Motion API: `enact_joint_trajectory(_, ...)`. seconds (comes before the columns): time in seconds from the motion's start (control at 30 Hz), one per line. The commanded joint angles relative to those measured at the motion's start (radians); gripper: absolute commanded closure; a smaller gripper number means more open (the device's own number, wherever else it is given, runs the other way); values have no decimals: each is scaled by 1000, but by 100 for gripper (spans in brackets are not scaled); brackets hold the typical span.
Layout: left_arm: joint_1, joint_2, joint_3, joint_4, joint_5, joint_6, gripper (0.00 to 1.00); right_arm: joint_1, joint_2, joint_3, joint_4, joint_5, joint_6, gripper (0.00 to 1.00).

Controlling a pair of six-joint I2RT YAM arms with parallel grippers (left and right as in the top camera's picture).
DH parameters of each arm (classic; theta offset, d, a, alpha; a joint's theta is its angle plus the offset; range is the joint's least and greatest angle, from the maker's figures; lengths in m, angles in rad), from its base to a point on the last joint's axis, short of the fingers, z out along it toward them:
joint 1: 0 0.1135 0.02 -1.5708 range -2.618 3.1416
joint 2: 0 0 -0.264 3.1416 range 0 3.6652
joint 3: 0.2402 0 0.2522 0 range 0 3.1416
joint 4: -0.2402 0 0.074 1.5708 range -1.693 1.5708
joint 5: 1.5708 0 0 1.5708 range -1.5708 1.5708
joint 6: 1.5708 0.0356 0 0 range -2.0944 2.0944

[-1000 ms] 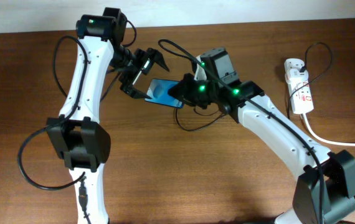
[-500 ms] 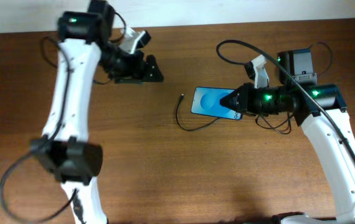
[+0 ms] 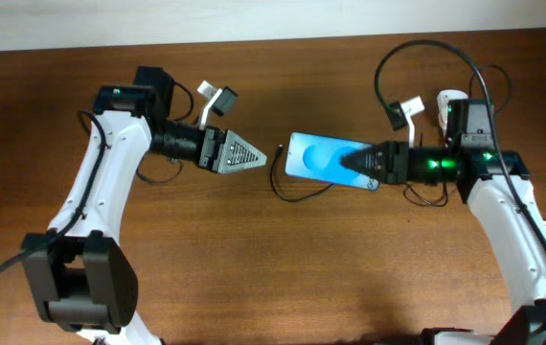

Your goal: Plug charger to phone and switch on socket

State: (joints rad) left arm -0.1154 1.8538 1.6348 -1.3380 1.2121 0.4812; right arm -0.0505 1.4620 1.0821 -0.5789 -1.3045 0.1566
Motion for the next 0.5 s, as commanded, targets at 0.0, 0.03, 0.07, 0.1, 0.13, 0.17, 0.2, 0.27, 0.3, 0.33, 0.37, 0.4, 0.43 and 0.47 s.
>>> enact_joint_trajectory(0.0, 3, -14, -99, 73, 220, 21, 9, 87, 5, 12, 171, 44, 302, 96)
enact_joint_trajectory(0.03, 8, -14, -103, 79, 231, 21, 11, 116, 5, 12, 250, 74, 390, 96)
enact_joint_trajectory(0.07, 14, -14, -103, 86, 256, 21, 12, 132, 5, 12, 287, 97, 441, 96)
enact_joint_trajectory(0.1, 28, -14, -103, 92, 300, 21, 12, 150, 5, 12, 313, 117, 483, 96)
enact_joint_trajectory(0.13, 40, -14, -103, 92, 312, 21, 12, 171, 5, 12, 316, 117, 488, 96)
enact_joint_trajectory(0.17, 50, -14, -104, 91, 309, 21, 12, 183, 5, 12, 315, 119, 489, 96)
enact_joint_trajectory(0.2, 53, -14, -104, 92, 309, 21, 12, 191, 5, 12, 315, 137, 490, 96)
enact_joint_trajectory(0.27, 53, -14, -104, 92, 308, 21, 14, 190, 5, 12, 347, 184, 562, 96)
enact_joint_trajectory(0.3, 53, -14, -104, 92, 309, 21, 15, 190, 5, 12, 412, 194, 623, 96)
enact_joint_trajectory(0.33, 53, -14, -104, 92, 311, 21, 16, 190, 5, 12, 509, 208, 709, 96)
enact_joint_trajectory(0.37, 53, -14, -104, 92, 312, 21, 17, 190, 5, 12, 547, 232, 754, 96)
enact_joint_trajectory(0.4, 53, -14, -104, 92, 320, 21, 16, 200, 5, 12, 575, 295, 813, 96)
enact_joint_trajectory(0.43, 53, -14, -104, 95, 350, 21, 14, 224, 5, 12, 586, 380, 871, 96)
enact_joint_trajectory(0.47, 53, -14, -104, 109, 362, 7, 14, 254, 5, 12, 588, 468, 924, 96)
